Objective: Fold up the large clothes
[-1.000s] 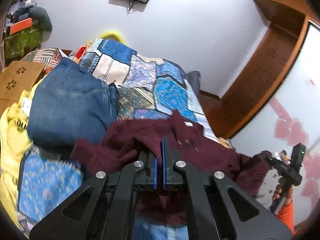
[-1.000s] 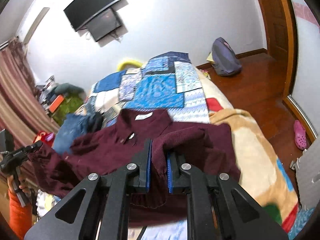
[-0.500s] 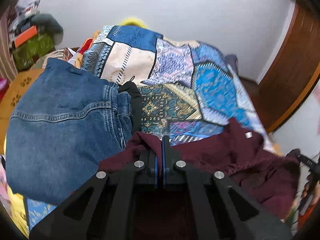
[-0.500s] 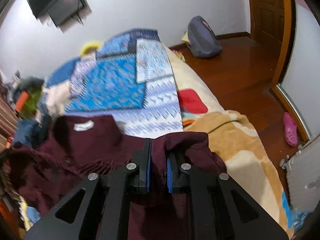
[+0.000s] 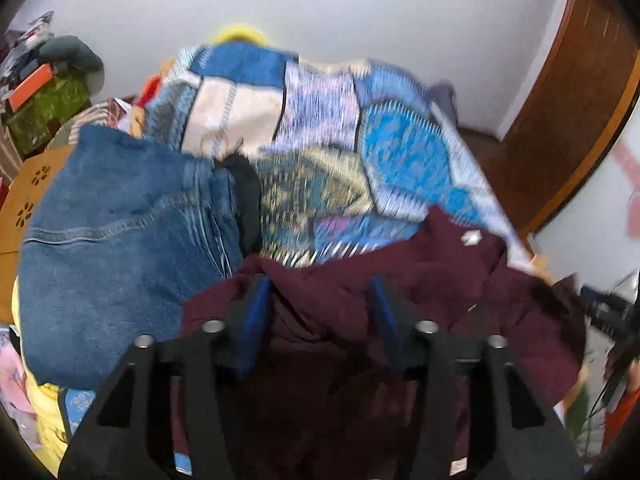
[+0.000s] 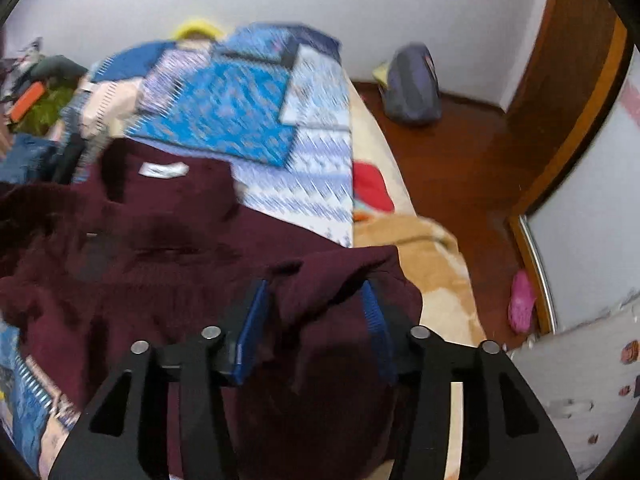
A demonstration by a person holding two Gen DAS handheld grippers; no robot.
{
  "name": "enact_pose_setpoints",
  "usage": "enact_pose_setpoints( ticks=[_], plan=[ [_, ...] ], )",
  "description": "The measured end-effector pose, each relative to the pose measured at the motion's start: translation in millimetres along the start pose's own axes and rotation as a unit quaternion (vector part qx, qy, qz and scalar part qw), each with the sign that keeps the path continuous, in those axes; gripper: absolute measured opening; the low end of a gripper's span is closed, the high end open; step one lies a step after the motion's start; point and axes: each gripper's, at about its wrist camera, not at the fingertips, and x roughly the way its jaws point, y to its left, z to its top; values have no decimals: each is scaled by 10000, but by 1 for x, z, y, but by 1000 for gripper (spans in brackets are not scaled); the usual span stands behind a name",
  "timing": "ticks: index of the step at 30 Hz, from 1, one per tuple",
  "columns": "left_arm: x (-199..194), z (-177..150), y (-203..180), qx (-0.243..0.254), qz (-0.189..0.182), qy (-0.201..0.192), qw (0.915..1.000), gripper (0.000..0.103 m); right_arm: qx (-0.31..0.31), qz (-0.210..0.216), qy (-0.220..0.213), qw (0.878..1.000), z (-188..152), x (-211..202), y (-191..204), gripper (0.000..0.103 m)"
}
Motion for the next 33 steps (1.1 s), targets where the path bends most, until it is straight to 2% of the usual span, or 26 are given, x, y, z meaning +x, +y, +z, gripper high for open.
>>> enact_pose_setpoints(
  ticks=[4, 7, 10, 14, 16, 18, 20, 22, 24, 27, 33],
  plan=[
    [-38, 4, -15, 265, 61, -458, 9986, 58, -50, 289, -295, 9991, -5, -35, 10, 54],
    [-48, -5, -29, 515, -38, -483, 9975, 67, -145, 517, -348, 9980, -6, -42, 28, 56],
    [-42, -25, -44, 809, -123, -244, 9963, 67, -209, 838, -197, 9961, -13, -38, 49, 56],
    [-16, -59, -57, 995, -237, 275, 9944, 67, -394, 1063, 150, 9934, -26, -10, 80, 56],
    [3, -76, -56, 873, -339, 592, 9938, 67, -511, 1065, 363, 9923, -37, 4, 92, 56],
    [16, -88, -53, 691, -305, 728, 9945, 67, -582, 1053, 563, 9911, -48, 18, 101, 56],
    [24, -96, -53, 623, -215, 691, 9954, 68, -589, 1032, 690, 9905, -57, 30, 104, 57],
    [28, -102, -53, 572, -144, 682, 9959, 70, -604, 959, 612, 9917, -63, 32, 105, 59],
    [30, -107, -57, 641, -47, 604, 9961, 70, -630, 910, 535, 9924, -64, 30, 106, 59],
    [26, -112, -61, 764, 58, 561, 9955, 71, -570, 932, 649, 9919, -60, 29, 104, 59],
    [1, -113, -45, 312, -137, 601, 9976, 72, -356, 1075, 585, 9918, -55, 15, 99, 59]
  ],
)
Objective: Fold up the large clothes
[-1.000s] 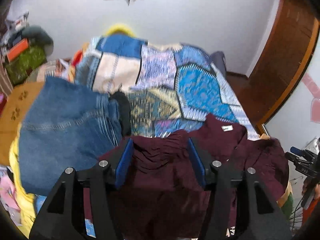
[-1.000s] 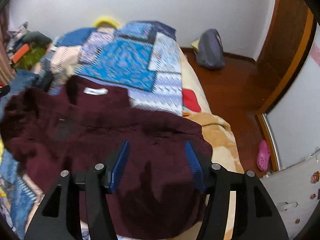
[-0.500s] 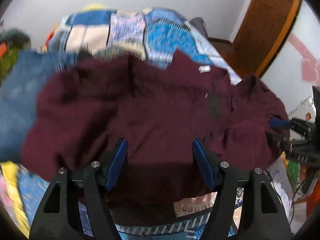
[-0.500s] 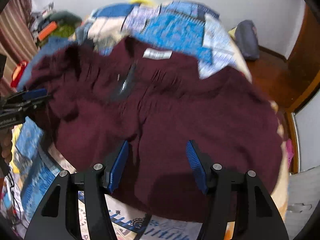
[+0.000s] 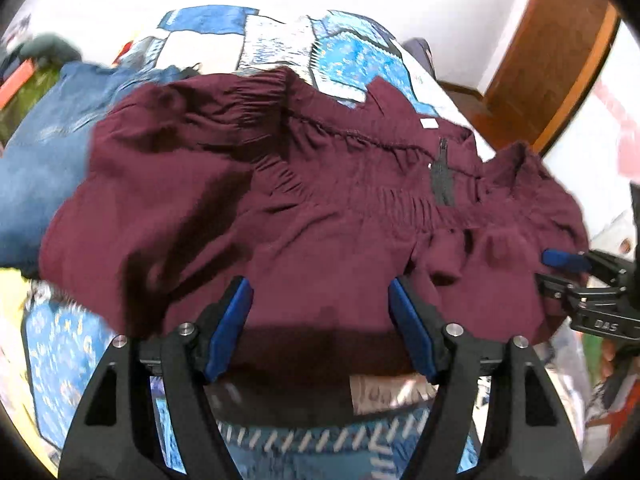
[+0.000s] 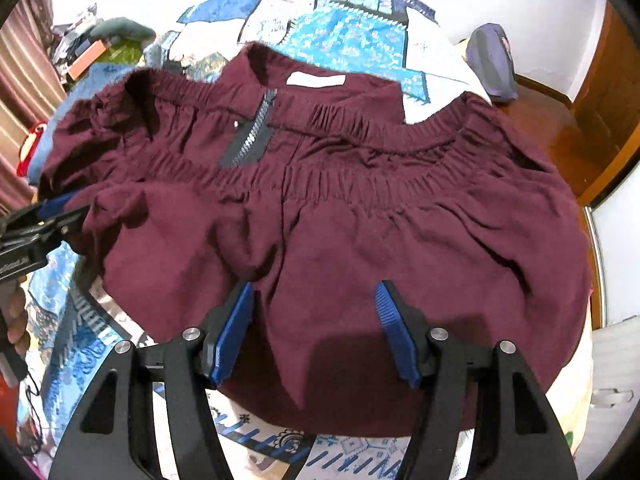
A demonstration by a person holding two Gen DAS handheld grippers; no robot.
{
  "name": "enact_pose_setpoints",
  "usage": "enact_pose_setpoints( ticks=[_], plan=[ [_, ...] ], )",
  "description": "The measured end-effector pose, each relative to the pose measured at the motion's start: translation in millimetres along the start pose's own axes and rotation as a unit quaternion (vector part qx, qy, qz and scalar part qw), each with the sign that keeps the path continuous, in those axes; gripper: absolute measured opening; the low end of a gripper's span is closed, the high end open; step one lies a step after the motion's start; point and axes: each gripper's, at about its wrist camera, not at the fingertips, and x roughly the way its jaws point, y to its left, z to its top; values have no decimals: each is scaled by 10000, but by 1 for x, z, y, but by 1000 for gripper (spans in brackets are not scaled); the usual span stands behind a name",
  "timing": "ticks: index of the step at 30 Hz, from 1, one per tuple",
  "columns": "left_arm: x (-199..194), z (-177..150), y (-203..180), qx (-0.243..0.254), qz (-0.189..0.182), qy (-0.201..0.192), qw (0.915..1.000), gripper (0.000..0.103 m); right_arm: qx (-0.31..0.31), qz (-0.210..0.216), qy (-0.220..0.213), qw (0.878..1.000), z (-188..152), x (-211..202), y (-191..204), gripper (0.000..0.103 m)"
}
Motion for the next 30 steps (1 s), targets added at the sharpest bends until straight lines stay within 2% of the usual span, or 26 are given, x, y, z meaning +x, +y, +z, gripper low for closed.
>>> enact_pose_setpoints(
  ticks=[4, 9, 12, 14, 16, 18, 20, 24, 27, 30],
  plan=[
    [-27, -6, 34, -694, -108, -200, 9973, 73, -58, -53, -363, 9993, 4, -15, 8, 59],
    [-44, -16, 73, -1426, -517, -221, 9882, 73, -218, -43, -721, 9971, 11, -33, 23, 59],
    [-45, -24, 90, -1806, -730, -135, 9808, 74, -209, 45, -772, 9968, 12, -34, 29, 60],
    [-48, -32, 100, -2097, -601, -206, 9757, 74, -180, 81, -702, 9973, 13, -28, 32, 60],
    [-51, -41, 111, -2377, -688, -308, 9684, 76, -168, 103, -609, 9979, 12, -21, 35, 60],
    [-47, -46, 121, -2600, -769, -332, 9620, 83, -193, 96, -521, 9984, 10, -15, 38, 59],
    [-37, -50, 133, -2828, -817, -210, 9555, 83, -224, 62, -436, 9988, 8, -10, 40, 59],
    [-9, -49, 140, -3118, -1264, 12, 9417, 83, -223, 64, -356, 9991, 6, -4, 41, 60],
    [15, -41, 134, -3115, -1549, 101, 9375, 83, -203, 49, -320, 9993, 5, -1, 41, 60],
    [37, -33, 132, -3212, -1478, 124, 9353, 83, -158, 71, -273, 9995, 4, 2, 40, 60]
  ],
)
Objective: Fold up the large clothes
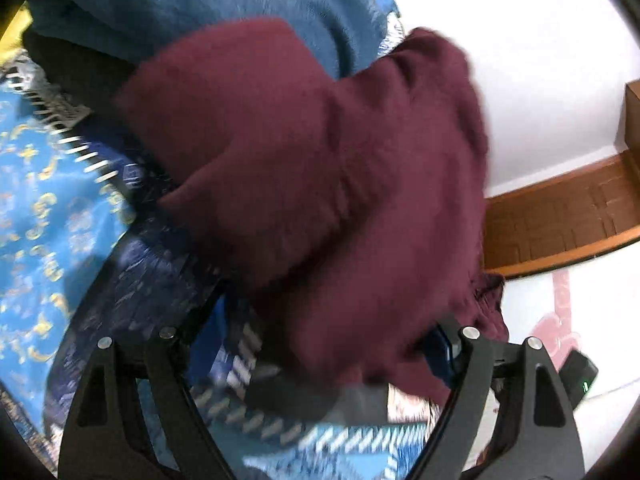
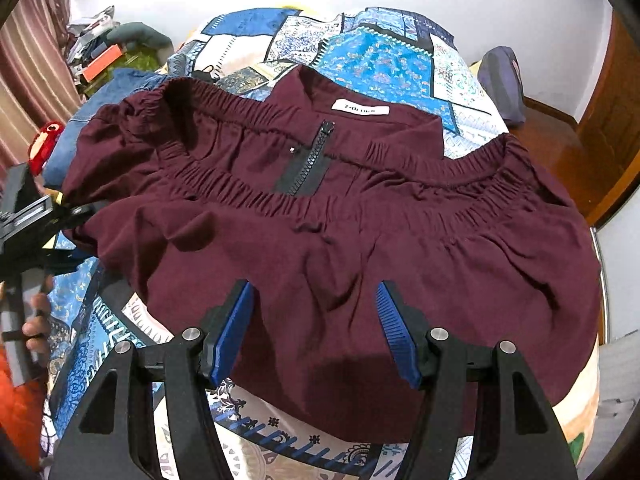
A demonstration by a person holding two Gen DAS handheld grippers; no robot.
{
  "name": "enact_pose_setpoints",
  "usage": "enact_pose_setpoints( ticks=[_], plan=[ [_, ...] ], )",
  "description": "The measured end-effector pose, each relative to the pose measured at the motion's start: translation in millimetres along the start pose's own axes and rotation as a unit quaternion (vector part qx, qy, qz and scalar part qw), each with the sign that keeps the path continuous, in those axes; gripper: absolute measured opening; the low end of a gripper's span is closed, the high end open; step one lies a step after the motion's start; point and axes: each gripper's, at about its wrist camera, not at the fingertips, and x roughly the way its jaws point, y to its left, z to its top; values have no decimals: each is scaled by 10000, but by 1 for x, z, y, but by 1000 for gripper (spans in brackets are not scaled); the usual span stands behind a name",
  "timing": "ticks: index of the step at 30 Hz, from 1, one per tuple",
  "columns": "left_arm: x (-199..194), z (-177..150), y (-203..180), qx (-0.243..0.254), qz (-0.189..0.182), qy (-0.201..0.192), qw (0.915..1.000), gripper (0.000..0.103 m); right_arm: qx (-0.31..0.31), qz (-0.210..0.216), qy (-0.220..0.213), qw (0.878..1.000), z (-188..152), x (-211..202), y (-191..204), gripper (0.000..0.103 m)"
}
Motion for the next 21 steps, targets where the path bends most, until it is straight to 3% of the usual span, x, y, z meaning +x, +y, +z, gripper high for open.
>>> enact_pose_setpoints(
  ticks=[5, 10, 16, 21],
  plan=[
    [22, 13, -2, -343, -139, -192, 9991, 83, 43, 43, 35, 10000, 1, 1, -1, 60],
    [17, 9, -24, -404, 200, -740, 9962, 75, 4, -59, 22, 10000, 2, -3, 1, 60],
    [-4, -3, -41, -526, 361, -1249, 9901, 37, 71, -94, -111, 9999, 5, -19, -1, 60],
    [-37, -12, -68, -199, 68, -1631, 9864, 20, 61, -215, -349, 9991, 13, -39, -4, 60]
  ],
)
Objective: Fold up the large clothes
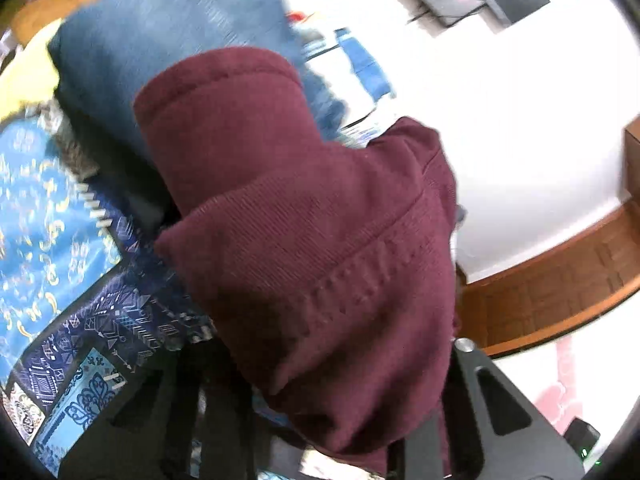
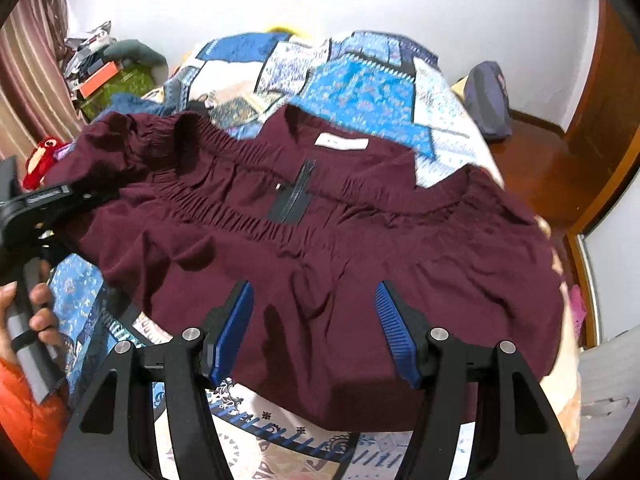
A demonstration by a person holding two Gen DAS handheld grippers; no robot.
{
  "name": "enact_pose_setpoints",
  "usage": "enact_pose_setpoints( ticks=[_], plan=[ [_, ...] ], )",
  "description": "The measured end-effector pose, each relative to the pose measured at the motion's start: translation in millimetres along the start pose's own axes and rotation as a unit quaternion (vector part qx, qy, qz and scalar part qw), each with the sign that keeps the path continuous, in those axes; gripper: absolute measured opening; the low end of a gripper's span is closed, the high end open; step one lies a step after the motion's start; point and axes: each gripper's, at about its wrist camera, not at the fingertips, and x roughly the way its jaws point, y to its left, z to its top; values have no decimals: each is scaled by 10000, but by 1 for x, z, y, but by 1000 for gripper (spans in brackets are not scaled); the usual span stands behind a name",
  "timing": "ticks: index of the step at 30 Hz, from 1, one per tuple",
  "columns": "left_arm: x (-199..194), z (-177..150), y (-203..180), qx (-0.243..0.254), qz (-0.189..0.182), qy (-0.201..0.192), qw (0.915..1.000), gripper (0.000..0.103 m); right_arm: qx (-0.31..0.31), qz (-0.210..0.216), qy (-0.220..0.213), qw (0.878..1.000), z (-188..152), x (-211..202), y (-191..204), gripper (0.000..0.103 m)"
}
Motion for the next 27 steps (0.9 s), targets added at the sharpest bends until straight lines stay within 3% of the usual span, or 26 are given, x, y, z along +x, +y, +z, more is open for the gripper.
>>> enact_pose_setpoints(
  ticks=[5, 7, 10, 14, 20, 24, 27],
  plan=[
    [-47, 7, -47, 490, -482, -387, 9969, 17, 12, 11, -214, 9998, 14, -15, 1, 60],
    [-75, 15, -60, 644, -598, -710, 9936, 17, 1, 155, -296, 9994, 22, -19, 10, 60],
    [-111, 18, -71, 932, -575, -1143, 9874, 17, -155, 487, -303, 9982, 31, -15, 36, 60],
    [-142, 23, -81, 1347, -260, -1554, 9783, 17, -492, 1023, -43, 9935, 32, 7, 84, 60],
    [-131, 12, -76, 1538, 158, -1291, 9795, 17, -961, 1260, 742, 9846, 13, 65, 143, 59],
    [-110, -3, -89, 1777, 247, -1112, 9775, 18, -752, 1546, 1146, 9784, 6, 82, 134, 60],
    [-113, -5, -108, 2093, 170, -1093, 9716, 18, -497, 1786, 1058, 9770, 6, 66, 112, 60]
  ],
)
